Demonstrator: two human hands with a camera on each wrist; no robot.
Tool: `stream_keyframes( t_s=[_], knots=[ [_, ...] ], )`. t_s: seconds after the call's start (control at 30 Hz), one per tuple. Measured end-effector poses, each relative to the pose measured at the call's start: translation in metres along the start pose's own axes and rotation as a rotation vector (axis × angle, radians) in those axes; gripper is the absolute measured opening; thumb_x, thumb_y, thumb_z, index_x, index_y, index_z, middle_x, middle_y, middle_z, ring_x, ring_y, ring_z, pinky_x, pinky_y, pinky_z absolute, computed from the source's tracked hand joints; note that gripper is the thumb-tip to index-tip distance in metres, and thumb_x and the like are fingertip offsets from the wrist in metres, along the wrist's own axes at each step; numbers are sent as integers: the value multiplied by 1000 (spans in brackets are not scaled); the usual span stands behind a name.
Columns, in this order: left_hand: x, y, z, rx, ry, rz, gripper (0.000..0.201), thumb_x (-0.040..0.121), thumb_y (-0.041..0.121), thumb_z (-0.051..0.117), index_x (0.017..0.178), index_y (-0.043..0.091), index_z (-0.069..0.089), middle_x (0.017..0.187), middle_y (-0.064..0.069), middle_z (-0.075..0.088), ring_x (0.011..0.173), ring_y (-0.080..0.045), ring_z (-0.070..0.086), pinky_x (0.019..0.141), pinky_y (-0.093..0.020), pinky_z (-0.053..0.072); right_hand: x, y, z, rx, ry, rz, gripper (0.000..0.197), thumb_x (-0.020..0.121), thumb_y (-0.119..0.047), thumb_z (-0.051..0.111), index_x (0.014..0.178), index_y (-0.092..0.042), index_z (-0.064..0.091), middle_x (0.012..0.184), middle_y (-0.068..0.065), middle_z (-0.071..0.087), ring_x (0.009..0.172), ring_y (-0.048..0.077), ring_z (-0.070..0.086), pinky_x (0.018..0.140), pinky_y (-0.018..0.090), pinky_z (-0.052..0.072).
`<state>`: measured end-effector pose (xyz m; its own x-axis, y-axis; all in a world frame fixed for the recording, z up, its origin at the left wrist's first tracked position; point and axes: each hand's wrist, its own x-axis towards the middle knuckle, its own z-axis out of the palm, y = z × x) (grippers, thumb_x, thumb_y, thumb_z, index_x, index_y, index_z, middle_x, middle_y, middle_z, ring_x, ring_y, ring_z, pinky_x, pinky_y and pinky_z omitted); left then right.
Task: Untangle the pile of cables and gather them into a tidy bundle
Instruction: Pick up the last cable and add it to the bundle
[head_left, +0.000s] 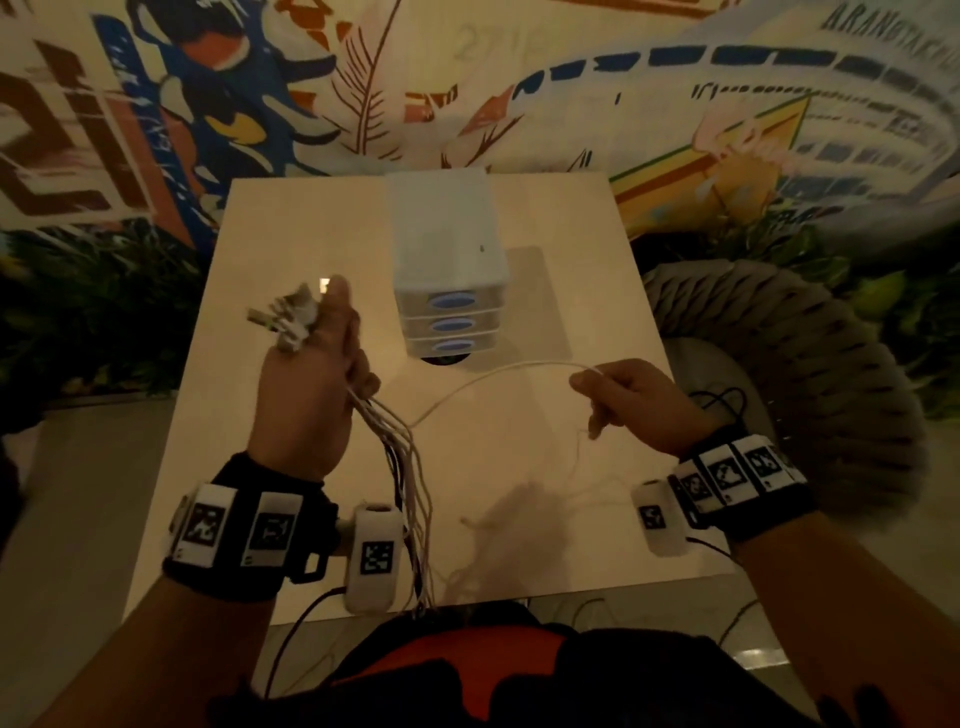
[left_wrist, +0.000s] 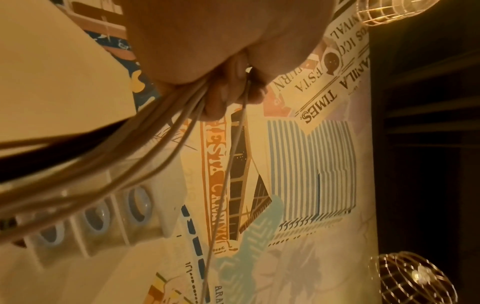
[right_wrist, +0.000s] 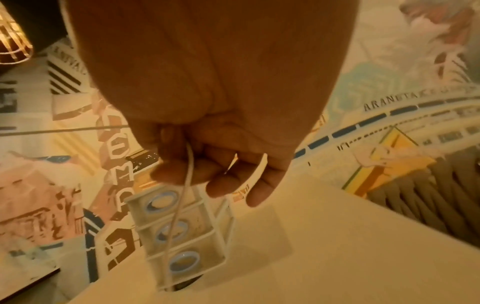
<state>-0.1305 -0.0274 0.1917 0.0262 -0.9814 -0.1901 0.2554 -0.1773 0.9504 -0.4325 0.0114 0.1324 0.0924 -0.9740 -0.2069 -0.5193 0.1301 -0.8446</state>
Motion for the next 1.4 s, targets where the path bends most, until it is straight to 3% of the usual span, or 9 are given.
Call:
stream_keyframes(
  t_s=[0.13, 0.23, 0.4, 0.57, 0.67, 0.87, 1.07, 1.2, 1.4],
  knots=[
    [-17, -1, 32, 331, -192, 149, 19, 97, 39, 62, 79, 33, 64, 51, 6, 52, 48, -6, 40, 55, -27, 39, 4, -61, 11, 29, -87, -105, 45, 98, -43, 47, 65, -13, 44, 58, 4, 39, 49, 12, 39, 56, 30, 35],
    [-20, -6, 48, 518, -319, 241, 10, 95, 28, 66, 105, 24, 66, 86, 8, 74, 69, 10, 61, 72, -12, 50, 7, -93, 15, -143, -138, -157, 43, 103, -46, 36, 70, -19, 47, 65, -4, 46, 56, 7, 40, 60, 29, 32],
    [-18, -6, 43, 647, -368, 218, 13, 102, 21, 58, 106, 17, 69, 46, 28, 54, 49, 15, 51, 52, -5, 37, 4, -97, 6, -110, -197, -163, 30, 109, -33, 39, 85, -42, 56, 62, -27, 57, 59, -13, 52, 62, 9, 35],
    [-14, -6, 33, 847, -555, 145, 15, 94, 38, 67, 95, 25, 75, 85, 19, 73, 82, 6, 65, 72, -15, 47, -3, -79, 2, -53, -130, -187, 40, 108, -36, 41, 69, -37, 52, 56, -10, 45, 53, 6, 40, 58, 31, 39],
    [-8, -7, 27, 799, -504, 148, 9, 95, 26, 68, 89, 29, 72, 79, 27, 70, 75, 11, 62, 66, -5, 41, -6, -61, -6, -23, -60, -137, 41, 107, -41, 40, 72, -22, 46, 58, -6, 42, 54, 11, 38, 57, 35, 37],
    [-9, -12, 33, 711, -577, 288, 32, 91, 10, 74, 120, 22, 70, 112, 14, 73, 110, 4, 64, 94, -16, 49, -18, -59, 3, 17, -121, -204, 38, 107, -42, 37, 85, -24, 62, 59, -1, 42, 55, 11, 40, 56, 27, 37],
    [-9, -16, 32, 818, -542, 280, 25, 95, 20, 70, 88, 44, 72, 89, 25, 73, 90, 8, 65, 78, -9, 47, -19, -67, 2, -11, -117, -219, 38, 107, -39, 38, 84, -18, 59, 60, -10, 46, 57, 10, 43, 57, 26, 39],
    [-9, 5, 21, 744, -421, 236, 28, 99, 21, 63, 73, 33, 63, 47, 25, 56, 47, 12, 52, 52, -7, 38, -32, -27, -13, -55, -38, -119, 42, 105, -51, 37, 76, -26, 54, 60, -7, 40, 57, 12, 39, 57, 35, 36],
    [-5, 6, 9, 644, -238, 217, 25, 100, 20, 60, 76, 27, 63, 54, 14, 61, 56, -1, 60, 54, -11, 39, -86, 56, -8, 107, 23, 243, 38, 99, -47, 53, 67, -29, 58, 54, -13, 41, 57, 10, 34, 56, 30, 32]
  ],
)
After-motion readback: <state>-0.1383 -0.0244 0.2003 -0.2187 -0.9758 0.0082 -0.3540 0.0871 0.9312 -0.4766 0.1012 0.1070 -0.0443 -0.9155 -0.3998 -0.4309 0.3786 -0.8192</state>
